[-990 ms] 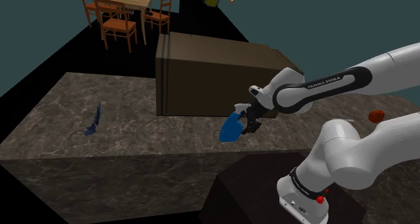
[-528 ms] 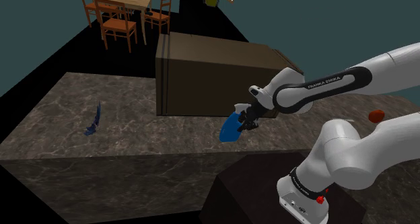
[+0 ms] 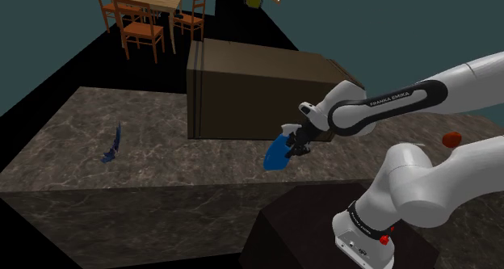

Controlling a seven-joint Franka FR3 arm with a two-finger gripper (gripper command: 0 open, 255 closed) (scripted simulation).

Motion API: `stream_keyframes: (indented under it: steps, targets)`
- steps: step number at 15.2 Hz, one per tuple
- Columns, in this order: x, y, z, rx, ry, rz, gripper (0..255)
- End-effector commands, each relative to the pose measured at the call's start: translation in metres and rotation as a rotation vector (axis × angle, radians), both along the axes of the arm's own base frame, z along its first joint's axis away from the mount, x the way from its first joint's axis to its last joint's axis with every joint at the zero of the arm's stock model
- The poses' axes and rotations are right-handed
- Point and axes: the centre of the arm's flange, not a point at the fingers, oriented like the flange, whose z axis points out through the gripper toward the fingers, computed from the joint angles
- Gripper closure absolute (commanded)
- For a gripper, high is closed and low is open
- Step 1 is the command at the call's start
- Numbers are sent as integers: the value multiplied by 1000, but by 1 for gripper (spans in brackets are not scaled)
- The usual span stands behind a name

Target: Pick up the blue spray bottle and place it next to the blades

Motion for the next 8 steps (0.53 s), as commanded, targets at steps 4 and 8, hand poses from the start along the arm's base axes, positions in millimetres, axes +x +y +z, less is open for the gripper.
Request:
stream_keyframes:
  steps: [4, 8]
  targets:
    - [0, 0, 24, 0, 0, 0, 255]
    - [0, 0, 45, 0, 0, 0, 255]
